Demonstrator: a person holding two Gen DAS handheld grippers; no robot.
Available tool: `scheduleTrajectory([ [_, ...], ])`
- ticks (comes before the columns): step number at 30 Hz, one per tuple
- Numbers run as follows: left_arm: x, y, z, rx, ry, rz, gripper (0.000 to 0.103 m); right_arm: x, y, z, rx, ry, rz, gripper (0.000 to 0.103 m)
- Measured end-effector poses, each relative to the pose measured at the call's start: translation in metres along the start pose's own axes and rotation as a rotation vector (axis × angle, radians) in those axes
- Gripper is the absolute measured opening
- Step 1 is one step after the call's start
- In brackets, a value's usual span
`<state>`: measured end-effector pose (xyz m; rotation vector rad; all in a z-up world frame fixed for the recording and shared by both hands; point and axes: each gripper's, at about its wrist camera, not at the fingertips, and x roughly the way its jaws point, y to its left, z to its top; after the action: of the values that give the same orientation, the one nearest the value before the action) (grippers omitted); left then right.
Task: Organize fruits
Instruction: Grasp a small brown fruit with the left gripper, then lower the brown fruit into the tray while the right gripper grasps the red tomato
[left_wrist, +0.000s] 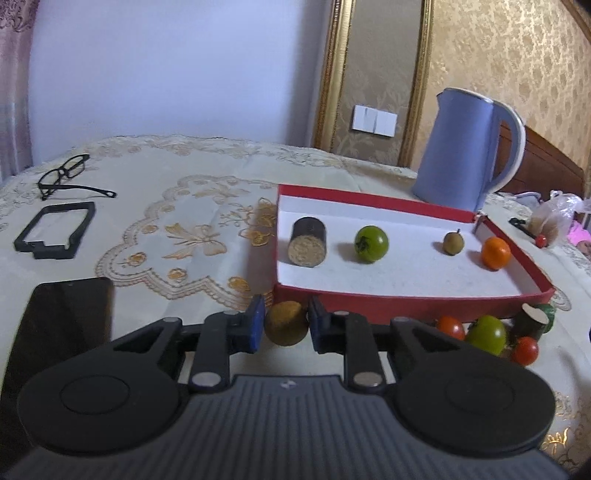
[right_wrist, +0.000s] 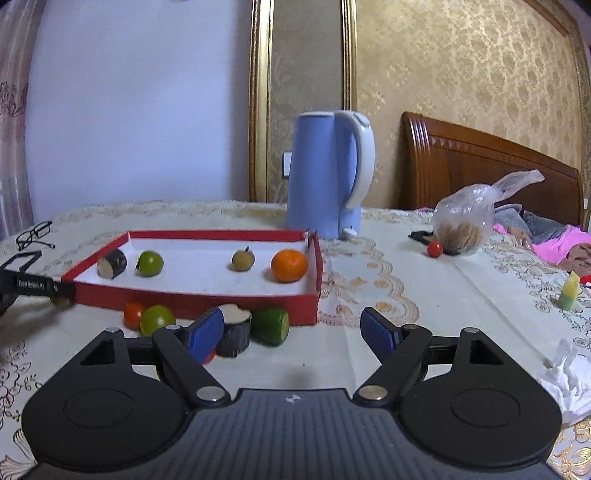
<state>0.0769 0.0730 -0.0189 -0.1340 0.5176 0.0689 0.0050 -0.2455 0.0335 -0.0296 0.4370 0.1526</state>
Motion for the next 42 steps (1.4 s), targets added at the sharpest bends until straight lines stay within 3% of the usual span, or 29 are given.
scheduleTrajectory([
  [4, -0.006, 0.016, 0.001, -0.064, 0.035, -0.081, 0.022, -0.002, 0.004, 0.001, -0.004, -0.003, 0.019, 0.081],
  [12, -0.036, 0.027, 0.012, -0.089, -0.121, -0.080, 0.022, 0.007, 0.018, -0.004, -0.089, 0.048, 0.058, 0.081],
  [14, -0.036, 0.024, 0.011, -0.089, -0.124, -0.091, 0.022, 0.008, 0.024, -0.004, -0.107, 0.053, 0.081, 0.076],
  [19, -0.033, 0.013, 0.006, -0.056, -0.112, -0.097, 0.022, 0.018, 0.032, 0.000, -0.121, 0.094, 0.157, 0.044],
  [20, -0.032, 0.011, 0.005, -0.047, -0.112, -0.094, 0.022, 0.021, 0.034, 0.001, -0.123, 0.102, 0.179, 0.043],
  [23, -0.030, 0.008, 0.003, -0.034, -0.102, -0.093, 0.022, 0.029, 0.044, 0.002, -0.154, 0.128, 0.233, 0.041],
  [30, -0.029, 0.005, 0.000, -0.016, -0.097, -0.089, 0.022, 0.047, 0.062, 0.002, -0.235, 0.169, 0.204, 0.041],
  [38, -0.027, 0.004, 0.001, -0.018, -0.084, -0.089, 0.023, 0.058, 0.068, -0.002, -0.288, 0.213, 0.206, 0.026],
  [42, -0.028, 0.002, 0.002, -0.016, -0.083, -0.103, 0.022, 0.058, 0.068, -0.001, -0.282, 0.212, 0.206, 0.026],
])
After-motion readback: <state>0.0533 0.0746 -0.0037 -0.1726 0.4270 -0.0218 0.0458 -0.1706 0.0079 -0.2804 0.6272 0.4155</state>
